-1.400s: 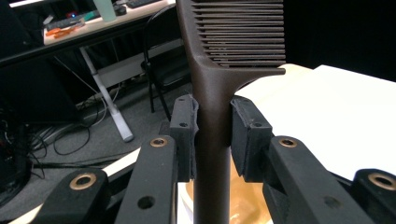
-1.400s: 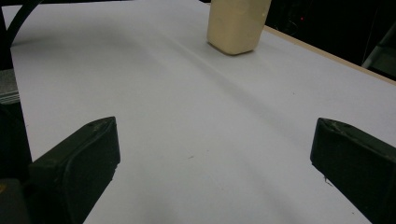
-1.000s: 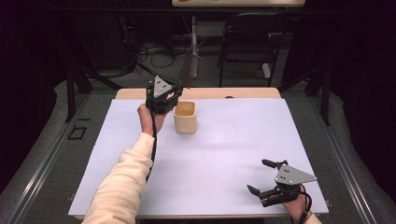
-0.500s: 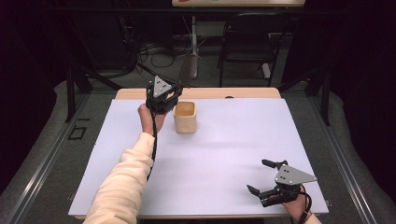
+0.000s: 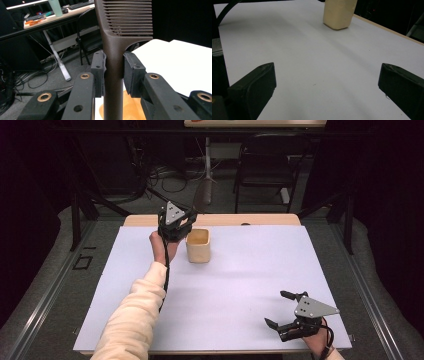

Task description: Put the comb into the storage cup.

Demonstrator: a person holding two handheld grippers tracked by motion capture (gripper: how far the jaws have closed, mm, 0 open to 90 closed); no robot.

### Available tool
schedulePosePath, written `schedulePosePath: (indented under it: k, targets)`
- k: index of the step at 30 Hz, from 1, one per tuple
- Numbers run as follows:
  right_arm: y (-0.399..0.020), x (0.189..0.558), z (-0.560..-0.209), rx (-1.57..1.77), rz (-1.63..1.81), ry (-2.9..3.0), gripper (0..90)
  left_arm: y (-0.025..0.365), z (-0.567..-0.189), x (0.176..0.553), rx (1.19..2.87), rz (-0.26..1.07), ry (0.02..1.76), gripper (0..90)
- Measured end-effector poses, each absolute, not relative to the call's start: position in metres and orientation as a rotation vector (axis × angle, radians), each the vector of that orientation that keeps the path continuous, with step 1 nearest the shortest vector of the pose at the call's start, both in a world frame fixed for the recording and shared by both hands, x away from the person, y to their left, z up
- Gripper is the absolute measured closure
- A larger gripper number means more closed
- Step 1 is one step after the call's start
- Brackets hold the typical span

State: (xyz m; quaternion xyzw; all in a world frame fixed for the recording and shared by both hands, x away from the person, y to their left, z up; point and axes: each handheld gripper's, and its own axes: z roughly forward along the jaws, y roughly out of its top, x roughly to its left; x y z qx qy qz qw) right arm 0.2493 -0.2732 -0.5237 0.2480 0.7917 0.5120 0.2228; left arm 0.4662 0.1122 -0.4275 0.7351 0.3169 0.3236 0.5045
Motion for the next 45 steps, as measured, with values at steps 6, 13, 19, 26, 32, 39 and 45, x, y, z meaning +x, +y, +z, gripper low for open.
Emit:
schedulePosePath:
  k: [6,13,19,26,32,39,45]
  targets:
    - [-0.273,0.249,-0.524,0.682,1.413,2.185,1.0,0.111,-0.429,0.468,1.777,0.779,0.768,72.6]
    - [-0.273,0.249,-0.524,0.684,1.414,2.184,1.0,0.111,-0.432,0.471,1.743,0.762,0.766,72.6]
    - [-0.273,0.249,-0.524,0.681,1.414,2.185,1.0,0.110,-0.435,0.473,1.721,0.764,0.766,72.6]
    - [-0.273,0.249,-0.524,0.682,1.414,2.184,1.0,0.109,-0.439,0.475,1.705,0.761,0.752,72.6]
    - [-0.274,0.249,-0.524,0.684,1.414,2.185,1.0,0.106,-0.442,0.476,1.680,0.760,0.751,72.6]
    - [-0.274,0.249,-0.524,0.685,1.414,2.185,1.0,0.102,-0.446,0.478,1.666,0.739,0.739,72.6]
    - [-0.274,0.249,-0.524,0.683,1.417,2.181,1.1,0.098,-0.451,0.480,1.672,0.720,0.739,72.6]
